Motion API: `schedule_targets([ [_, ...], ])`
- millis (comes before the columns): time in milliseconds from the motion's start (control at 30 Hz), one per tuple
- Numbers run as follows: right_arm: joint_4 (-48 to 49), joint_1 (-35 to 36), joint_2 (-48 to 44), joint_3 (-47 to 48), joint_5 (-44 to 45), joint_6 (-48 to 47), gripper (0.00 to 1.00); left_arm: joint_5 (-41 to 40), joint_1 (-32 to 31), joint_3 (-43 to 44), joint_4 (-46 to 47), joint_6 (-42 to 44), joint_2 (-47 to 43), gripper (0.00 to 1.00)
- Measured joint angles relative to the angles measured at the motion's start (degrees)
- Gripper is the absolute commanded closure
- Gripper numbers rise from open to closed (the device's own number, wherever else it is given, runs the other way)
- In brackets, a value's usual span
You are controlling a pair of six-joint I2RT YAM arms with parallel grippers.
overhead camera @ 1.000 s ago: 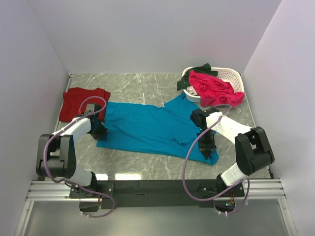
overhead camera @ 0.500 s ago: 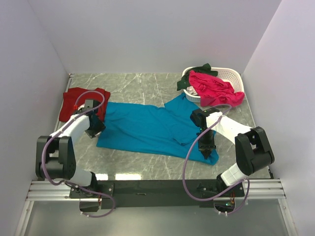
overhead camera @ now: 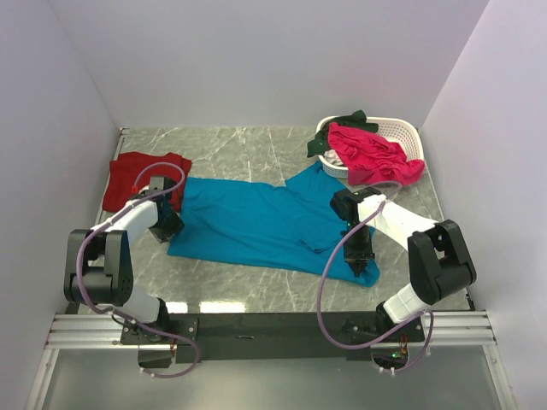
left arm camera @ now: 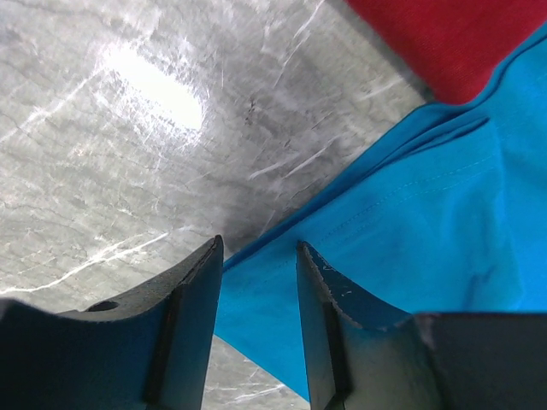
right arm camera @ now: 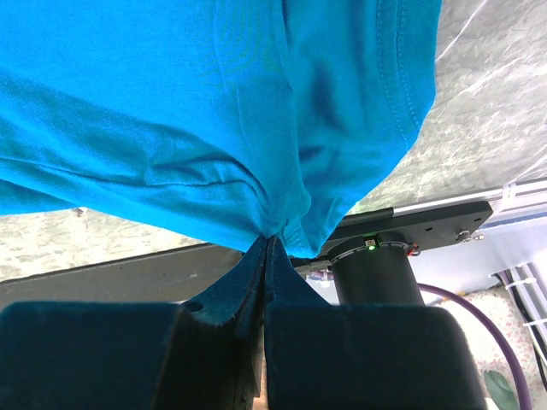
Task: Fold and stack the t-shirts
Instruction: Fold the tshirt
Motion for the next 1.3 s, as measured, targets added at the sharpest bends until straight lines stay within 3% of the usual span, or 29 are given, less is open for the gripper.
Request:
schedule_targets([
  [300,0.04,0.00,0.87,0.00,0.02,-0.02,1.00,1.14,0.00,-0.70,0.76,0.15,0.83,0.67],
  [700,0.44,0.00,0.96,0.00,-0.15,0.00,1.00,1.11,0.00,-0.70,0.87,0.35,0.83,0.99],
  [1300,0.46,0.00,1.09,-0.02,-0.13,0.00,1.00,0.59,0.00,-2.05,-5.60,-0.26,-9.90,1.00],
])
